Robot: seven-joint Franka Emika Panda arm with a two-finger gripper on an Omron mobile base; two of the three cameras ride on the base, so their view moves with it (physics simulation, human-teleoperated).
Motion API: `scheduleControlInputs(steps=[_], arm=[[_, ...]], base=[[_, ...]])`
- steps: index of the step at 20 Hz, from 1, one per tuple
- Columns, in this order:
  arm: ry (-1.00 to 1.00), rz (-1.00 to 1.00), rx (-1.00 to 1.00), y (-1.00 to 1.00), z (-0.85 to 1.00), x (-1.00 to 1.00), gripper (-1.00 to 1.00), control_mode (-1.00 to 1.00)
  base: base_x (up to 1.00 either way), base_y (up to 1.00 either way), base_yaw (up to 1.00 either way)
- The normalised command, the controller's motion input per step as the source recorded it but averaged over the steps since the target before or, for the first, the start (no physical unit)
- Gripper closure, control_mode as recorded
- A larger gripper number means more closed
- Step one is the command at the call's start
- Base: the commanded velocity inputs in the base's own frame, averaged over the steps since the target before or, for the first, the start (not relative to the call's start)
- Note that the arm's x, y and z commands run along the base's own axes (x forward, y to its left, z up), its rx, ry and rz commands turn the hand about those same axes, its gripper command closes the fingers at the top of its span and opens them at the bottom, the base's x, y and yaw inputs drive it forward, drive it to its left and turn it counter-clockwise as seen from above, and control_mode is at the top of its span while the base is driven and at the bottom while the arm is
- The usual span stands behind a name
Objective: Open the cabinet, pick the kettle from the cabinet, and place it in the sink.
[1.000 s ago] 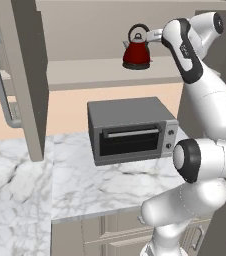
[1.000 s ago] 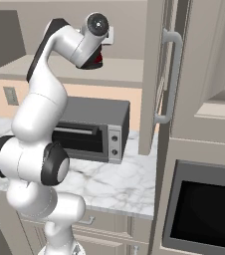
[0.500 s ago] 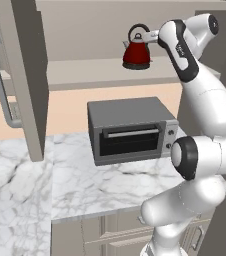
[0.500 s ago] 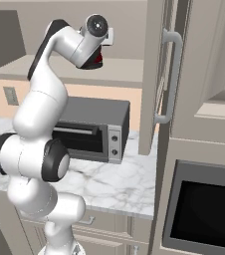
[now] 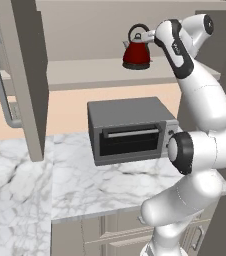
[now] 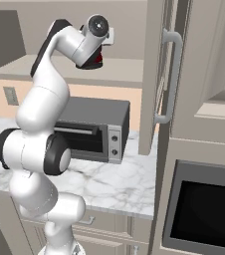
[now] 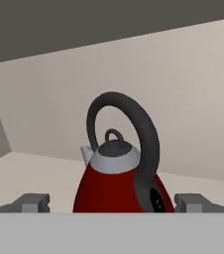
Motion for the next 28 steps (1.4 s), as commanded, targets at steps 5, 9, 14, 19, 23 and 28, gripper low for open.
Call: scheduleControlInputs(steps=[5,9,14,19,23,28], arm=[[0.0,0.0,0.0,-0.03,0.01,0.25,-1.0,-1.0],[0.0,0.0,0.0,-0.03,0.01,0.22,-1.0,-1.0],[0.0,0.0,0.0,0.0,0.0,0.14,-1.0,-1.0],[0.0,0.0,0.0,0.0,0.0,0.04,-1.0,-1.0],[0.0,0.0,0.0,0.0,0.0,0.03,-1.0,-1.0],[0.0,0.0,0.0,0.0,-0.01,0.02,-1.0,-1.0]], base=[[0.0,0.0,0.0],[0.0,0.0,0.0],[0.0,0.0,0.0],[0.0,0.0,0.0],[0.0,0.0,0.0],[0.0,0.0,0.0]])
